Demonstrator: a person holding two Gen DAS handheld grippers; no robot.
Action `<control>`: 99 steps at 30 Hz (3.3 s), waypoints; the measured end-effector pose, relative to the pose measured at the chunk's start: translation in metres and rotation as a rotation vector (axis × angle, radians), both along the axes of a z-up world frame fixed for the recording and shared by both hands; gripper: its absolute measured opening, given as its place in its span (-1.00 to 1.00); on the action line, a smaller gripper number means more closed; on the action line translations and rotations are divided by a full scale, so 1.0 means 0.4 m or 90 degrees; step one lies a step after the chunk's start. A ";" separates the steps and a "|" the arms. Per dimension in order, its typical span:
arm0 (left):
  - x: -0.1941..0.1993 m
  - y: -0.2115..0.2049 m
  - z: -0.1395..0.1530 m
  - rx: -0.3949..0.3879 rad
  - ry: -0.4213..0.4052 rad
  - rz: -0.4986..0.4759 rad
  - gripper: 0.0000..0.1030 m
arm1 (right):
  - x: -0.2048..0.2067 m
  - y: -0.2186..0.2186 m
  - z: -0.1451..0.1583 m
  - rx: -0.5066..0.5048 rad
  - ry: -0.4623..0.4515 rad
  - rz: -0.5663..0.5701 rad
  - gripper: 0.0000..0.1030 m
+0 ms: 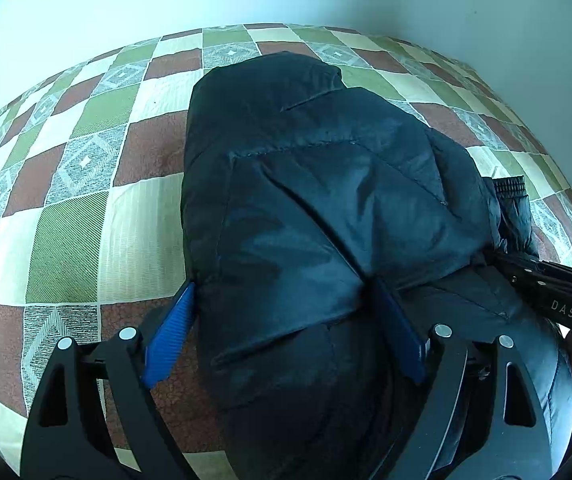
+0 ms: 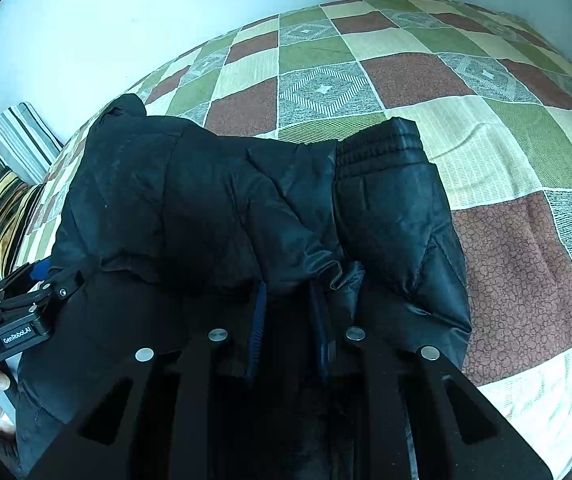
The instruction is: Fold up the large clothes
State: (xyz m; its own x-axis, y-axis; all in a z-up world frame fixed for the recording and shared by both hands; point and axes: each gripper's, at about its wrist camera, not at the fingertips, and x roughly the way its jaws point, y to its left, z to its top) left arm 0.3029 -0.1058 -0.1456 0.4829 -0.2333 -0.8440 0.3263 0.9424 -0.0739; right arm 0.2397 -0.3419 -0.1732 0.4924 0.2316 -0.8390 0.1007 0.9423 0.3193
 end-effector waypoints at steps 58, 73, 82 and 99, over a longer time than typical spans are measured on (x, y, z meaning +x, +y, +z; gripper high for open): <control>-0.242 0.150 0.130 -0.097 -0.033 0.062 0.80 | -0.255 -0.039 0.151 -0.022 -0.094 -0.087 0.49; -0.304 0.153 0.070 -0.150 -0.021 0.061 0.86 | -0.243 -0.022 -0.010 0.165 -0.010 -0.091 0.33; -0.285 0.155 0.065 -0.143 -0.029 0.071 0.87 | -0.191 0.017 -0.009 0.168 -0.017 -0.088 0.08; -0.220 0.215 0.061 -0.144 -0.031 0.122 0.92 | -0.153 0.030 -0.009 0.153 -0.015 -0.067 0.08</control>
